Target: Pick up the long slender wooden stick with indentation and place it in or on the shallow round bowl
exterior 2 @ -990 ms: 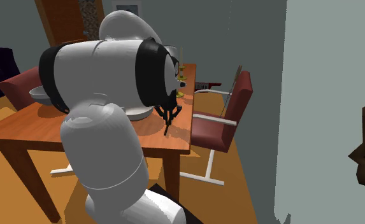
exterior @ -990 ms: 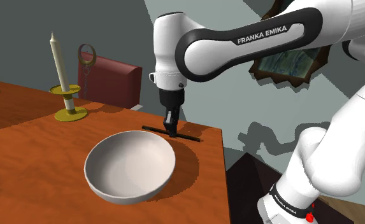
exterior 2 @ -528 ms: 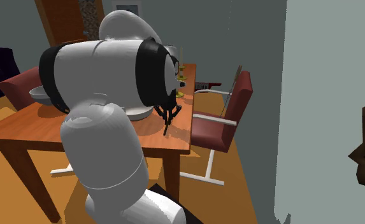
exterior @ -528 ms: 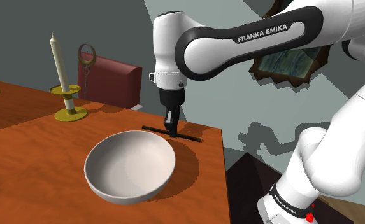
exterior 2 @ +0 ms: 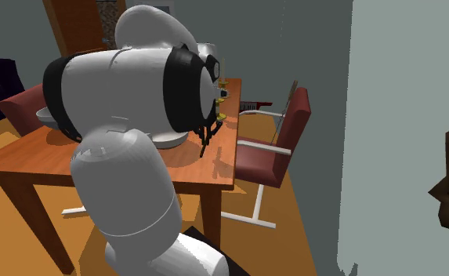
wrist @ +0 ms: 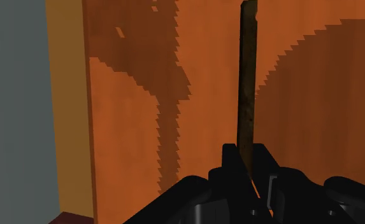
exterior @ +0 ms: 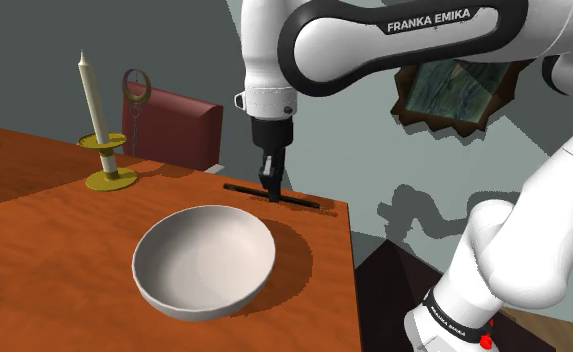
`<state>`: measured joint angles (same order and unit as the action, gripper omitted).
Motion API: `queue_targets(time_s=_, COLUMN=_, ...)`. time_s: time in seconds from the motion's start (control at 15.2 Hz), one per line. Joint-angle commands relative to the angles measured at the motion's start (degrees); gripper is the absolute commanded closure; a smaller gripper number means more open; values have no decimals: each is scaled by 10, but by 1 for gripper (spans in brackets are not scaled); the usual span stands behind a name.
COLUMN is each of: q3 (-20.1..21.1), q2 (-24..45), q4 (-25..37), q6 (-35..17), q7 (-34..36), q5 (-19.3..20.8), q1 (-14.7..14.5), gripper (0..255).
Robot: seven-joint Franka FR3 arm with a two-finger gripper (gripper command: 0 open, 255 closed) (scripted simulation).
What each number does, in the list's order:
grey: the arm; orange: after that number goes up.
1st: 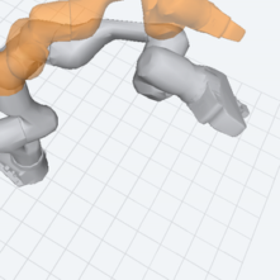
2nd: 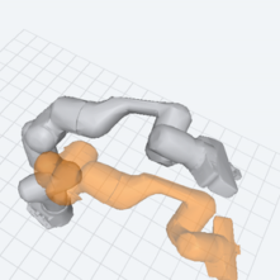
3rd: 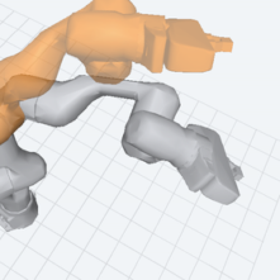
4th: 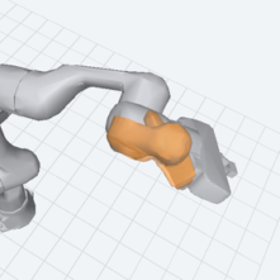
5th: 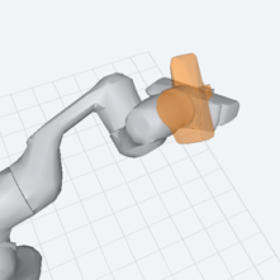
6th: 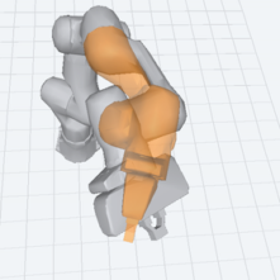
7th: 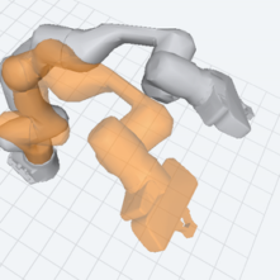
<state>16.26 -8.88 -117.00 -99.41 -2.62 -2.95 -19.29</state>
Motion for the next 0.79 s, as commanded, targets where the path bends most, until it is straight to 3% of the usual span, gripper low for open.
queue_targets(time_s=0.0, q3=-1, q2=-2, q4=13, q6=15, q7=-1, q5=0, q1=1, gripper=255)
queue_targets(time_s=0.73, q3=-3, q2=-3, q4=97, q6=100, q7=0, q5=1, q1=2, gripper=255)
